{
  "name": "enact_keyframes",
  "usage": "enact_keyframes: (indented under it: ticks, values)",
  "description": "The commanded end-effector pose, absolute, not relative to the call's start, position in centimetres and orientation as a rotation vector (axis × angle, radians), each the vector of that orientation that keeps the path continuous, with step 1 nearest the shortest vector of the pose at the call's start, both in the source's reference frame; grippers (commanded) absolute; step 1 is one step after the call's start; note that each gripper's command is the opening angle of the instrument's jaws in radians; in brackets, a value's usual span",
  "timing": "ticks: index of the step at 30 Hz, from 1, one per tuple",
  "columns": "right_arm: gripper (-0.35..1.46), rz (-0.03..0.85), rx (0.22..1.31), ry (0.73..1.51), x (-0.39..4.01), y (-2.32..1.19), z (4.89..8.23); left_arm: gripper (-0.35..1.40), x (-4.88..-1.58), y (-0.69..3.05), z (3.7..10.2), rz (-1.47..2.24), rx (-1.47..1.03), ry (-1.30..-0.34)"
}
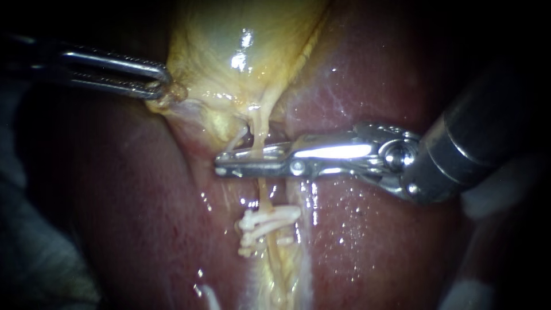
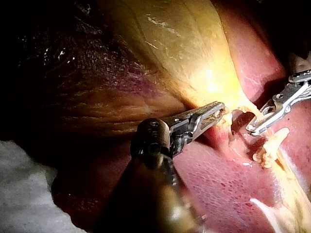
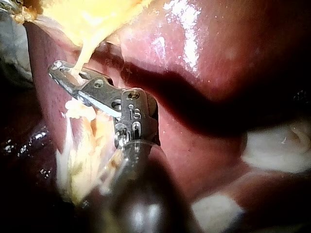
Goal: Going back third clip right tube
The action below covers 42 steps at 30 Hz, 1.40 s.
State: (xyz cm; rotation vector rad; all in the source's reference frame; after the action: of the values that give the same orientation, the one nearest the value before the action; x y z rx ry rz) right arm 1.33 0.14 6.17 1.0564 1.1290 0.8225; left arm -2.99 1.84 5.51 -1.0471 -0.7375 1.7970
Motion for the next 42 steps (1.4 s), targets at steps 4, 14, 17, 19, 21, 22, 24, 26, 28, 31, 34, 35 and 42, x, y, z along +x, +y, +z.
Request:
enact_keyframes:
  ticks: [4, 14, 17, 19, 21, 22, 24, 26, 28, 31, 34, 35, 42]
  values:
    - [0.22, 0.830, 0.994, 1.135, 1.36, 0.07, 6.31, -0.35, -2.99, 1.84, 5.51, 1.797, -1.048, -0.738]
    - [0.43, 0.802, 0.833, 1.142, 1.27, -0.01, 6.79, -0.35, -2.98, 1.84, 5.54, 1.798, -1.048, -0.737]
    - [0.43, 0.773, 0.818, 1.152, 1.18, -0.01, 6.79, -0.35, -2.97, 1.84, 5.54, 1.799, -1.049, -0.738]
    - [0.43, 0.753, 0.803, 1.160, 1.13, -0.01, 6.78, -0.35, -2.97, 1.84, 5.54, 1.799, -1.049, -0.738]
    - [0.43, 0.742, 0.795, 1.161, 1.08, -0.02, 6.77, -0.35, -2.97, 1.84, 5.54, 1.799, -1.049, -0.738]
    - [0.43, 0.726, 0.785, 1.166, 1.06, -0.03, 6.76, -0.35, -2.97, 1.84, 5.54, 1.799, -1.049, -0.738]
    - [0.43, 0.692, 0.765, 1.174, 1.00, -0.04, 6.75, -0.35, -2.96, 1.85, 5.54, 1.799, -1.049, -0.738]
    - [0.44, 0.625, 0.719, 1.194, 0.93, -0.06, 6.71, -0.35, -2.96, 1.85, 5.54, 1.799, -1.049, -0.739]
    - [0.45, 0.552, 0.670, 1.212, 0.85, -0.07, 6.66, -0.35, -2.95, 1.85, 5.55, 1.799, -1.049, -0.739]
    - [0.47, 0.465, 0.583, 1.229, 0.69, -0.05, 6.50, -0.35, -2.95, 1.85, 5.55, 1.799, -1.049, -0.739]
    - [0.48, 0.420, 0.516, 1.215, 0.52, 0.02, 6.33, -0.35, -2.95, 1.85, 5.55, 1.799, -1.049, -0.739]
    - [0.48, 0.402, 0.494, 1.207, 0.48, 0.05, 6.28, -0.35, -2.95, 1.85, 5.55, 1.799, -1.049, -0.739]
    - [0.49, 0.293, 0.408, 1.164, 0.15, 0.21, 5.98, -0.35, -2.94, 1.86, 5.55, 1.799, -1.049, -0.740]
